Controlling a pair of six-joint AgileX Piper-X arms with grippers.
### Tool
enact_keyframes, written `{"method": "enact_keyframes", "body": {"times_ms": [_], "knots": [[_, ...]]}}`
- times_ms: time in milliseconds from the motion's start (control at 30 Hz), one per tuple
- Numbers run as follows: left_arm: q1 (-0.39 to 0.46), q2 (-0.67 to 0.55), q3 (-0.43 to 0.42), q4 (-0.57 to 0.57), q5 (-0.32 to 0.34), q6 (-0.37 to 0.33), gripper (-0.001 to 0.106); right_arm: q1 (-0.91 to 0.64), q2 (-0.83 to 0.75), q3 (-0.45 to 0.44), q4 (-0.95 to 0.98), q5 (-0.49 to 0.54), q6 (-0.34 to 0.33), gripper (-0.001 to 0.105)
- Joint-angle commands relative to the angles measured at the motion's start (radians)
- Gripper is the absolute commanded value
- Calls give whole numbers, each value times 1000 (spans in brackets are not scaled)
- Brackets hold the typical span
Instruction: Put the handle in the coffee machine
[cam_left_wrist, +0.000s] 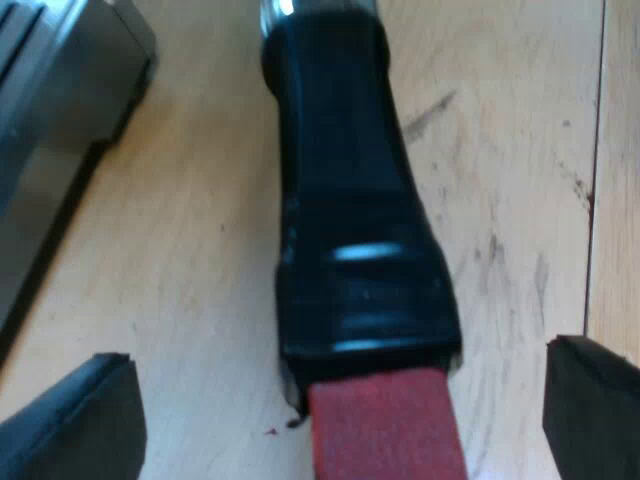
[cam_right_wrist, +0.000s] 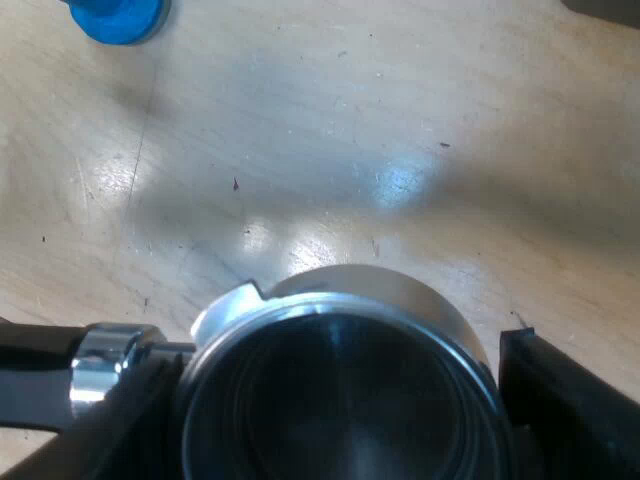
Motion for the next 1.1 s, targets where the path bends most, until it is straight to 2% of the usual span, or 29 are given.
{"method": "enact_keyframes", "body": {"times_ms": [33,167,267,700,1100], "knots": [[-2,0,-7,-11,6,-1,82,-7,-15,-10,-3,-18,-3,0],[-2,0,-7,6,3,-1,82,-7,-15,-10,-3,-18,-3,0],[-2,0,-7,23,-10,-1,75,-7,-15,-10,-3,-18,-3,0],[-2,0,-7,22,-10,-1,31,-7,-15,-10,-3,-18,-3,0],[-2,0,-7,22,11,-1,29,-7,-15,-10,-3,-18,-3,0]]}}
